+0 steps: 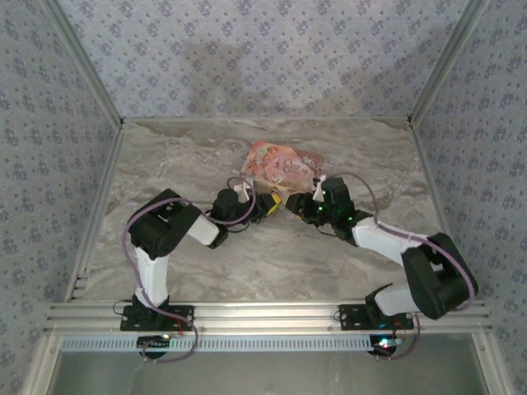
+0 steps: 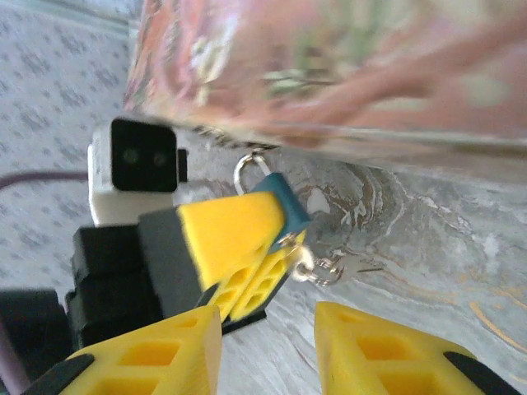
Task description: Unlock a padlock with a key
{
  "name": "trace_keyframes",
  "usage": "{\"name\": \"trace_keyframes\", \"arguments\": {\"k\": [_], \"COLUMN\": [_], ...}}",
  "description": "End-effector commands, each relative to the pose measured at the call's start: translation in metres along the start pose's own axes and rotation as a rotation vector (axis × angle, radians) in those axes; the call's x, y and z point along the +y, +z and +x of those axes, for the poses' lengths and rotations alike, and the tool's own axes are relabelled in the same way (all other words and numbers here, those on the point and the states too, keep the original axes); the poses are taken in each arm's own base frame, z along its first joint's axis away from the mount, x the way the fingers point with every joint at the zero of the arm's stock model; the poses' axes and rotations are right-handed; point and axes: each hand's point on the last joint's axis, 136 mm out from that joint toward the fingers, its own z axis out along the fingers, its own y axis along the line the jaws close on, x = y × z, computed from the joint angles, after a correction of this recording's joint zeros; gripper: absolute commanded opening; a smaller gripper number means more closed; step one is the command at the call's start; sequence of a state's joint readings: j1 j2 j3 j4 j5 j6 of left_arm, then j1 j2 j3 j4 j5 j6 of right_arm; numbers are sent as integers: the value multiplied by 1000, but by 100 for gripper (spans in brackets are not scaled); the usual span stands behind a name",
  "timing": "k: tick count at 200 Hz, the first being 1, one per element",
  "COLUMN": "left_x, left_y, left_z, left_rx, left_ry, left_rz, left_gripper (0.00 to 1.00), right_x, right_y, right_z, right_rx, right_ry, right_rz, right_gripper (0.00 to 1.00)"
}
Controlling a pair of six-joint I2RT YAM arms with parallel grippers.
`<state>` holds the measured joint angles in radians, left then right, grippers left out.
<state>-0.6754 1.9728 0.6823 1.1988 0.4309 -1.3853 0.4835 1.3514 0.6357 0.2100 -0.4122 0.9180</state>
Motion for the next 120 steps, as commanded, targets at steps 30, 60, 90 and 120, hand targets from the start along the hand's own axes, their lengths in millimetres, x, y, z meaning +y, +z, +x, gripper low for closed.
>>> {"name": "trace_keyframes", "arguments": {"k": [30, 60, 90, 120], "left_x": [-48, -50, -56, -62], "left_y": [-3, -2, -2, -4], "left_z": [2, 3, 2, 1], "left_rx": [24, 34, 42, 50], "left_ry": [69, 58, 50, 45], "left_rz": [127, 131, 136, 136], "left_gripper": [0, 0, 0, 0], "right_x": [-20, -14, -7, -3], "right_y": [-30, -27, -17, -6], "right_z": [18, 11, 8, 5], "right_rx": [154, 168, 181, 192], "right_ry": [-433, -586, -708, -761], "right_rz": [325, 387, 420, 434], "right_gripper": [36, 36, 39, 45]}}
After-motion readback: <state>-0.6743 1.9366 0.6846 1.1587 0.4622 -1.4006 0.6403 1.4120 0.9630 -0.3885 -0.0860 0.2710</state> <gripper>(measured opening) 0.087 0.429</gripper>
